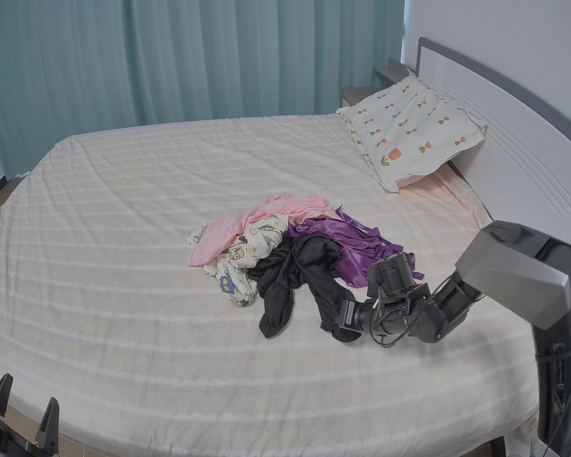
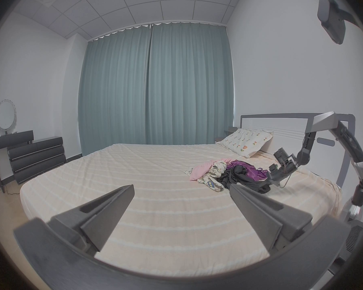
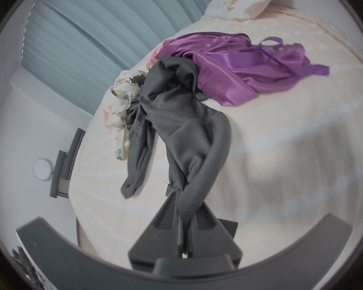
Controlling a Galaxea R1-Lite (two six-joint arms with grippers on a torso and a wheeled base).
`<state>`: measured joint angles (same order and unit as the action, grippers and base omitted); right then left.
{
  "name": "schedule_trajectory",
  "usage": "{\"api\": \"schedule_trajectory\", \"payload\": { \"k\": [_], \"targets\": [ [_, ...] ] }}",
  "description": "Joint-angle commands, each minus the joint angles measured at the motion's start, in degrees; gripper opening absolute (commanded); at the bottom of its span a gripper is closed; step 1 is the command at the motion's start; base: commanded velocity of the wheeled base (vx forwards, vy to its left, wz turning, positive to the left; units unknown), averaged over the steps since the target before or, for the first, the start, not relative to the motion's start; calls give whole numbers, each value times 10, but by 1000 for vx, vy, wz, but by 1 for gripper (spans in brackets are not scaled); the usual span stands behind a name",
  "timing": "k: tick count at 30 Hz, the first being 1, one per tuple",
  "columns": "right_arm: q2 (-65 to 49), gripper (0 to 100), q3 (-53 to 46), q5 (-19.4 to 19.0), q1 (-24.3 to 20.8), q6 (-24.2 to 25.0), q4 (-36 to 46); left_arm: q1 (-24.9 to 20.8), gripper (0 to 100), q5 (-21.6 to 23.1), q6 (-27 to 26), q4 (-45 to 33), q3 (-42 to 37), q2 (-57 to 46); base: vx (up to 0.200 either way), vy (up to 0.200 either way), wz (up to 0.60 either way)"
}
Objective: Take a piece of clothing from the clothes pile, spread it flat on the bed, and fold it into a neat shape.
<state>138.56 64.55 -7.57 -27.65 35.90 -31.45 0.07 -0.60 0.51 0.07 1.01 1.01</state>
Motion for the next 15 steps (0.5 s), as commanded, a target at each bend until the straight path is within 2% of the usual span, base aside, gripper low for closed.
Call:
{"api": "schedule_trajectory", "payload": {
  "k": [1,4,8,11,15],
  "targets": [
    [-190,0,-188,-66,14,46,-44,0,100,0,0,0,-8,-10,0,0,0],
    [-224,0,-248,-62,15,54,-96,0,100,0,0,0,-8,-10,0,0,0],
    [-288,0,-382,-63,21,96,-222,0,100,0,0,0,-8,-10,0,0,0],
    [-295,0,-424,-60,22,111,-270,0,100,0,0,0,-8,-10,0,0,0],
    [-313,0,-500,-32,35,115,-339,0,100,0,0,0,-8,-10,0,0,0]
  ]
}}
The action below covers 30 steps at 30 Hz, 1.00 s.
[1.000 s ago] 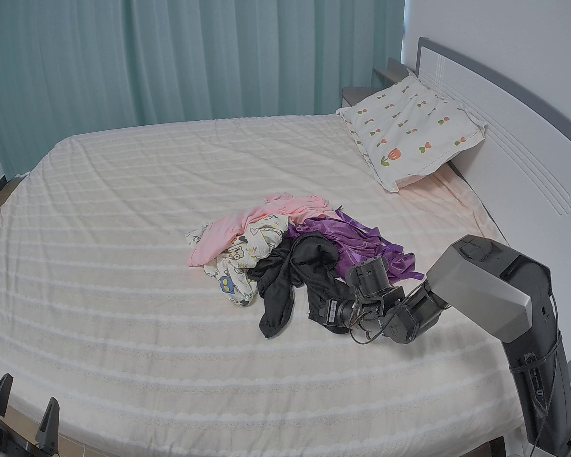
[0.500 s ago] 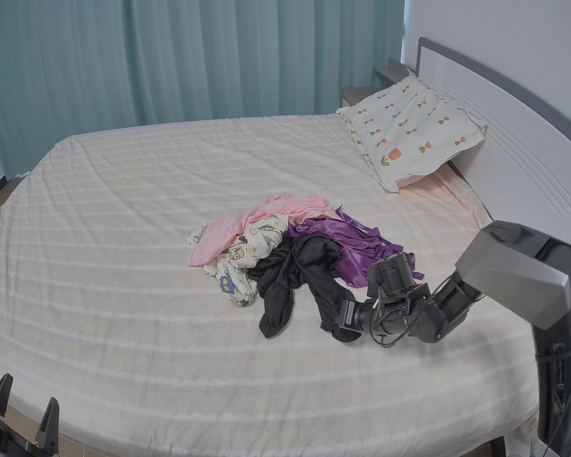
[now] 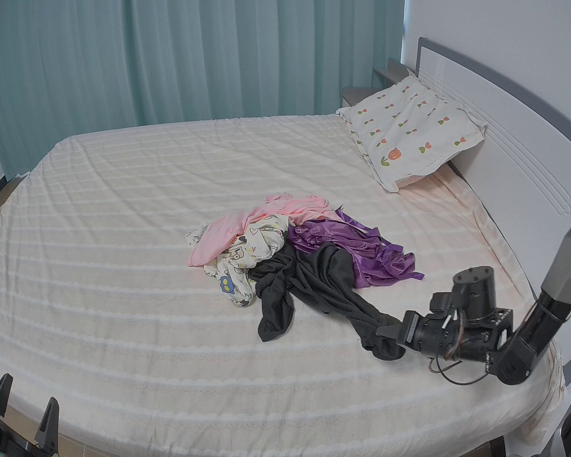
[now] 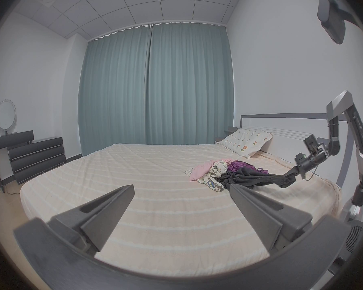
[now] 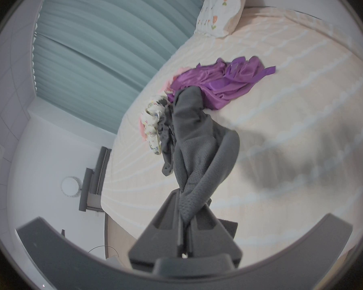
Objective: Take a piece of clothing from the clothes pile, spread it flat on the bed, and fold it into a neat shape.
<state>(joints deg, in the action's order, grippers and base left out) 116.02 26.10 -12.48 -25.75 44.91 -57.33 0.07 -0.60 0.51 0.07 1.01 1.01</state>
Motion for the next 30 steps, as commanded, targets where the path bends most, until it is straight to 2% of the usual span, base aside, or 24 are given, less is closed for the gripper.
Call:
{"api": "schedule_trajectory", "payload": {
  "k": [1,3,6,11,13,16,22,30],
  "targets": [
    [-97,0,-130,30,14,26,-89,0,100,0,0,0,-8,-10,0,0,0],
    [-119,0,-159,45,10,26,-107,0,100,0,0,0,-8,-10,0,0,0],
    [-148,0,-191,47,8,34,-132,0,100,0,0,0,-8,-10,0,0,0],
    [-144,0,-203,45,11,82,-138,0,100,0,0,0,-8,-10,0,0,0],
    [-125,0,-208,42,-9,93,-138,1,100,0,0,0,-8,-10,0,0,0],
    [-112,0,-209,54,-15,91,-150,0,100,0,1,0,-8,-10,0,0,0],
    [-105,0,-222,55,-8,87,-202,1,100,0,0,0,-8,-10,0,0,0],
    [-109,0,-234,56,-8,86,-224,0,100,2,2,0,-8,-10,0,0,0]
  ]
}}
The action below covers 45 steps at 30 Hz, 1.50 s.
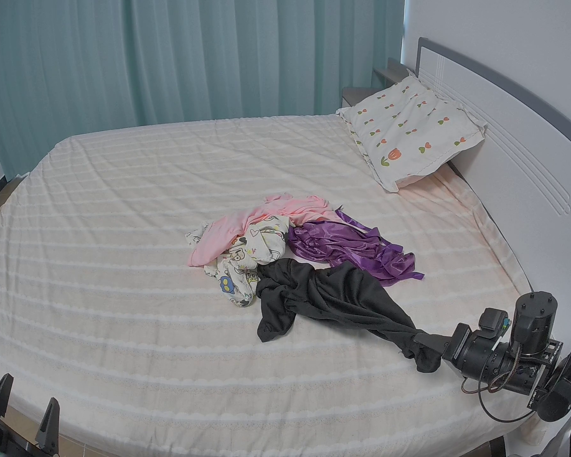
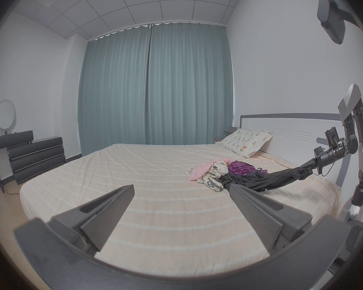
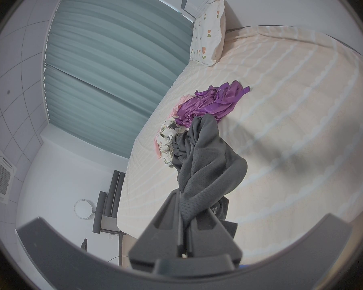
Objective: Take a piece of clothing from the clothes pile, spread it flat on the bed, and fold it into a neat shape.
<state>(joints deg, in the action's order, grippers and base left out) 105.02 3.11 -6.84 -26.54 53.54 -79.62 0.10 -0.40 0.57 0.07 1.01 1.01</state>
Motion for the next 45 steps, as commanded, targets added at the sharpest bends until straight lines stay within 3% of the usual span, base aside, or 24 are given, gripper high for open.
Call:
{"api": "schedule_trajectory", "payload": {
  "k": [1,10,14,15,16,18,19,21,23,26,28,30,31,34,38,41,45],
  "targets": [
    [2,0,-5,1,1,0,-4,0,100,1,-2,1,-8,-10,0,0,0],
    [3,0,-11,2,-2,2,-4,0,100,19,-38,4,-8,-10,0,0,0],
    [4,0,-11,3,-3,2,-4,-1,100,29,-16,15,40,7,0,0,0],
    [3,0,-10,2,-3,2,-4,0,100,25,33,25,123,79,0,0,0],
    [3,0,-10,2,-4,2,-4,1,100,27,36,25,127,86,0,0,0],
    [3,0,-10,2,-6,2,-4,5,100,46,11,26,130,145,0,0,0],
    [3,0,-10,3,-7,2,-4,-5,100,87,-57,21,121,189,0,0,0],
    [3,0,-10,3,-7,2,-4,-16,100,119,-62,27,117,268,0,0,0],
    [4,0,-10,3,-7,2,-4,-22,100,122,-64,46,119,338,0,0,0],
    [5,0,-10,2,-6,3,-4,-84,100,125,-51,107,113,443,0,0,0],
    [4,0,-9,2,-6,3,-4,-135,100,121,-14,135,113,518,0,0,0],
    [4,0,-8,2,-6,3,-4,-154,100,121,6,153,116,559,0,0,0],
    [5,0,-8,2,-7,3,-4,-181,100,121,34,211,116,648,0,0,0],
    [8,0,-8,2,-6,4,-4,-202,100,114,62,298,118,756,0,0,0],
    [9,0,-7,1,-6,5,-4,-244,100,71,145,419,129,917,0,0,0],
    [10,0,-6,-1,-6,5,-4,-270,100,49,187,452,157,990,0,0,0],
    [13,0,-6,-2,-6,4,-4,-316,100,1,259,460,254,1122,0,0,0]
  ]
}}
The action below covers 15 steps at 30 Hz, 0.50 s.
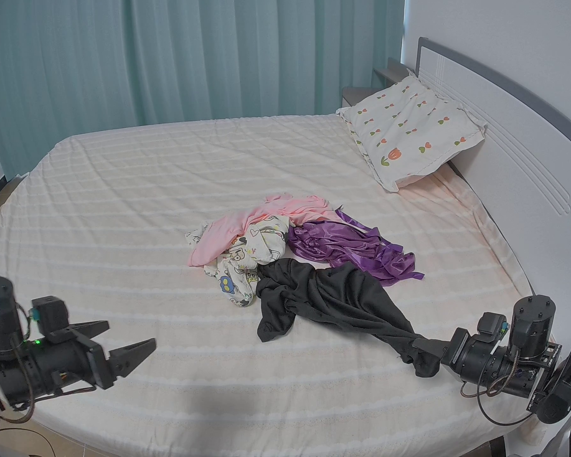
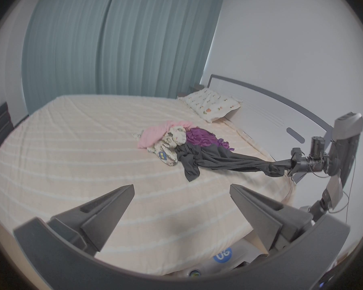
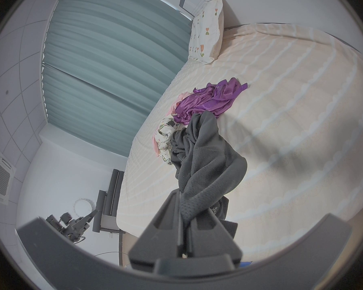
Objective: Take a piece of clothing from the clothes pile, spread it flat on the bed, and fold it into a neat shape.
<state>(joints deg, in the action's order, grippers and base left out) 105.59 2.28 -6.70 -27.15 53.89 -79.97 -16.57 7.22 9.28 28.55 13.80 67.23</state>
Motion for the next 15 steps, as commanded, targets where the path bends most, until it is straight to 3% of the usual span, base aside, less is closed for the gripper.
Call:
{"api": "schedule_trajectory", "payload": {
  "k": [1,6,9,15],
  "targets": [
    [8,0,3,-4,-1,1,0,-159,100,-82,187,176,141,482,0,0,0],
    [6,0,3,-2,-1,0,0,-198,100,-113,245,180,227,585,0,0,0],
    [7,0,2,-2,-1,0,0,-208,100,-144,250,191,260,626,0,0,0],
    [8,0,3,-5,-2,0,0,-208,100,-146,253,190,333,679,0,0,0]
  ]
}}
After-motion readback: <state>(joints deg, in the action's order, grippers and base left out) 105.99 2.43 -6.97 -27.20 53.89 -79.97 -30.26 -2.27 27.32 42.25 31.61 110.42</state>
